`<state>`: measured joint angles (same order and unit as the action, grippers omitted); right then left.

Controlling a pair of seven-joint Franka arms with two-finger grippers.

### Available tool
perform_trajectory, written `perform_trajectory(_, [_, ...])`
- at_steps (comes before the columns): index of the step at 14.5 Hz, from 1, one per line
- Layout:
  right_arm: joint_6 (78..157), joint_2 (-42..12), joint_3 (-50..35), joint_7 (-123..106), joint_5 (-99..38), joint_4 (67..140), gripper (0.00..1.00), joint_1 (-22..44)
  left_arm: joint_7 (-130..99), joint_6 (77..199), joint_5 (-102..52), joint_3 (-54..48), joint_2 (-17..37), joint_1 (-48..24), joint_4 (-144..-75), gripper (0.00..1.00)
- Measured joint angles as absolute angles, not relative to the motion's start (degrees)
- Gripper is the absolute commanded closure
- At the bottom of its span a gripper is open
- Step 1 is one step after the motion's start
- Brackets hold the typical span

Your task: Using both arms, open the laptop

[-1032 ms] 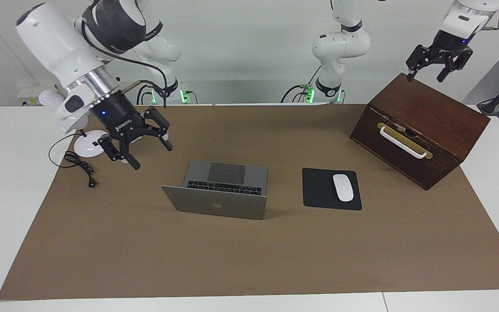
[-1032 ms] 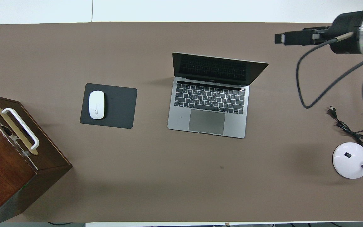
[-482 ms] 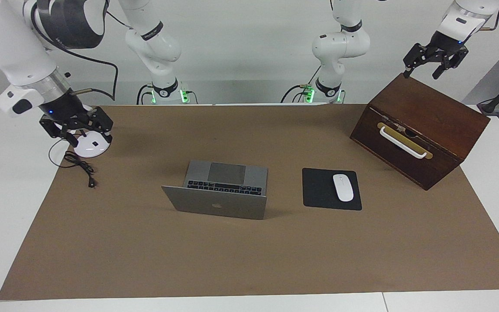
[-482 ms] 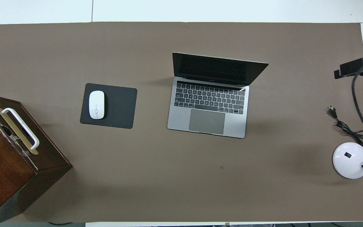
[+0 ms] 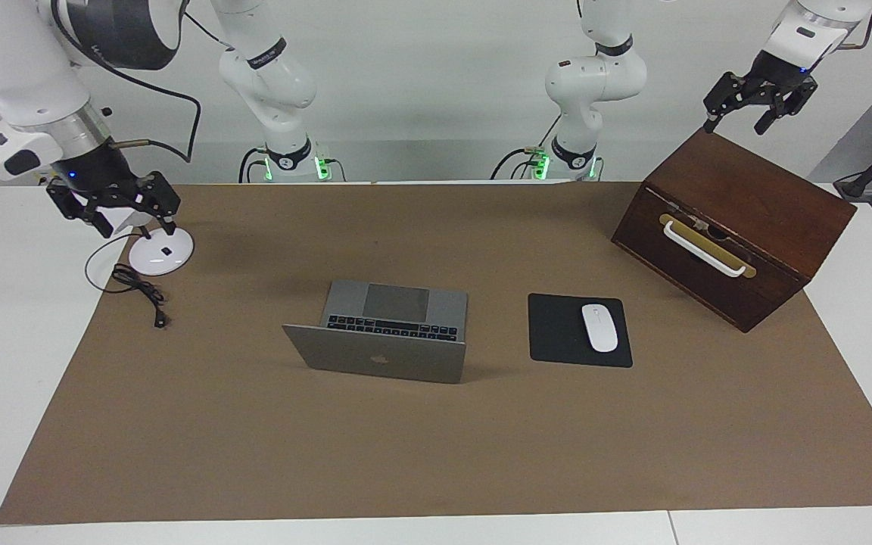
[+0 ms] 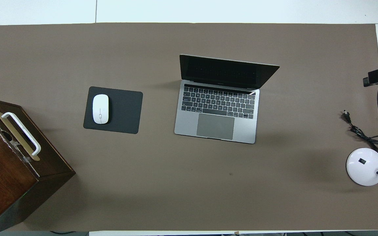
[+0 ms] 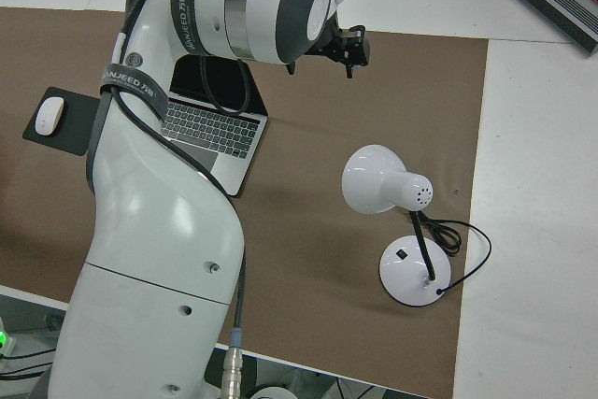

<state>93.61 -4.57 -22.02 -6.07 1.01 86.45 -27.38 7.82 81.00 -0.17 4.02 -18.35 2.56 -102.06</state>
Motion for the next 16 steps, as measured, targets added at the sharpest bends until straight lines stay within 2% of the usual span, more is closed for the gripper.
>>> perform_trajectory(5, [93.58,-3.98,-21.67,-7.44,1.05,87.41,0.0,-30.2,1.03,81.09,-1.23,1.33,-18.36,2.46,-99.66,0.0])
perform_trajectory(12, [98.58,4.32,-22.02,-5.29,-0.65,98.14,0.0,-30.35,0.35,81.09,-1.24,0.32,-18.34,2.46,-99.19,0.0])
perform_trajectory(16, [99.93,5.6,-22.02,-5.02,-0.98,99.88,0.0,-30.36,-1.51,81.09,-1.25,-0.54,-18.34,2.46,-99.19,0.0])
